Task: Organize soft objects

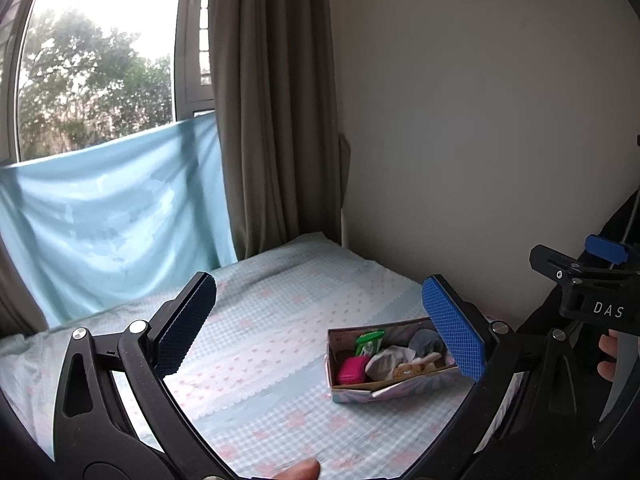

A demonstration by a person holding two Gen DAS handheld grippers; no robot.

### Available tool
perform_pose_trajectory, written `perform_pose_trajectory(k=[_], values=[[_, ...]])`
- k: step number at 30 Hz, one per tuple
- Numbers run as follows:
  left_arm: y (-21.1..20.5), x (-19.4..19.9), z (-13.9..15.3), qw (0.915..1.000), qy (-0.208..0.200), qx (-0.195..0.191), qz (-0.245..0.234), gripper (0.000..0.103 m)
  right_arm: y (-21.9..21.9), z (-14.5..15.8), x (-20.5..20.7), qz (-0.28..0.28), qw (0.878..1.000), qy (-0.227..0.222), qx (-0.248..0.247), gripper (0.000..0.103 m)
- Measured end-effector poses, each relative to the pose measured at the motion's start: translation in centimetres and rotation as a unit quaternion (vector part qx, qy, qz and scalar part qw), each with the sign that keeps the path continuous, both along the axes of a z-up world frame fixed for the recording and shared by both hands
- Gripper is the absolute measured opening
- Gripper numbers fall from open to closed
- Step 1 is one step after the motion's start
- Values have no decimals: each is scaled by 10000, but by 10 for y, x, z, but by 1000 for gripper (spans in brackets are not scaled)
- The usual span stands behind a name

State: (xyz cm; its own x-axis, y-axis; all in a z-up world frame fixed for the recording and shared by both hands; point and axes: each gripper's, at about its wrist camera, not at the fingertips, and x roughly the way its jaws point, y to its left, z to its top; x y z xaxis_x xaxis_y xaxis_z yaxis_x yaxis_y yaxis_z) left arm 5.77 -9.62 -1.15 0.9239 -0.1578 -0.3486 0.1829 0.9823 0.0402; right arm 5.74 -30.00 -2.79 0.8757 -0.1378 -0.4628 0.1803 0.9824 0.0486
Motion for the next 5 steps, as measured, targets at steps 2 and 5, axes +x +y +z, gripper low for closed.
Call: perform_pose_trajectory(k=[2, 5], values=[[-1, 2, -4, 10000, 28, 22, 13, 103, -1, -2, 4, -8, 10000, 41, 14, 103], [-1, 7, -9, 9999, 117, 18, 1, 103, -1, -5, 9, -9, 9999, 112, 2, 103]])
